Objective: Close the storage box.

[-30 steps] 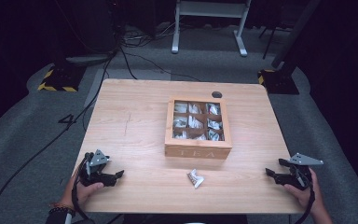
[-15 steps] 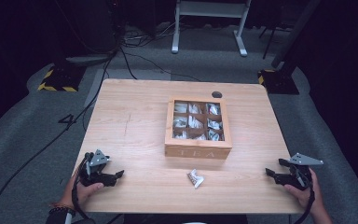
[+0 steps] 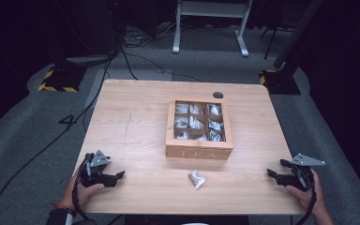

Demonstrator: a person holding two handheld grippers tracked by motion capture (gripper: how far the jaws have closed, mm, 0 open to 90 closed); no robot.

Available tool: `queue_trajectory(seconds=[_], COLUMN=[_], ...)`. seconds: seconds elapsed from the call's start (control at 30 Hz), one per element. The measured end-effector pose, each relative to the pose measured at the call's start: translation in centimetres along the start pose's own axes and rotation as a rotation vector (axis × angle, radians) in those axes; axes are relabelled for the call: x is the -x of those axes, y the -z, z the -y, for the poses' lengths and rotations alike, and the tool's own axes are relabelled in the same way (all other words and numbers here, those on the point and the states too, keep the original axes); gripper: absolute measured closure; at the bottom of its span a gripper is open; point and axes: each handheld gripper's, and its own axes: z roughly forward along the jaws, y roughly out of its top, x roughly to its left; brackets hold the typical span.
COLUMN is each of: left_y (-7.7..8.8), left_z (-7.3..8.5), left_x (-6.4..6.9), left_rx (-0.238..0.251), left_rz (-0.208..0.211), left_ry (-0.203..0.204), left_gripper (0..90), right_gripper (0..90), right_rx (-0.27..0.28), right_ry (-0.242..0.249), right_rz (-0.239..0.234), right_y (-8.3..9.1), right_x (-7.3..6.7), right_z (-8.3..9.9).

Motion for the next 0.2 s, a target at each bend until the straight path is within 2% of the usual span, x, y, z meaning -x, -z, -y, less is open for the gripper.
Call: queue_trajectory(seconds=[0.2], left_y=[-0.02], left_z=[-0.01], left_x=[0.0], left_rx=[0.001], left_rz=[0.0], left_ry=[0.005], left_gripper=[15.2], right_gripper=[21.6], right_rx=[0.0], right_ry=[0.0], right_rz=[0.001], right_y=[0.0], right_x=[0.0], right_z=[0.0])
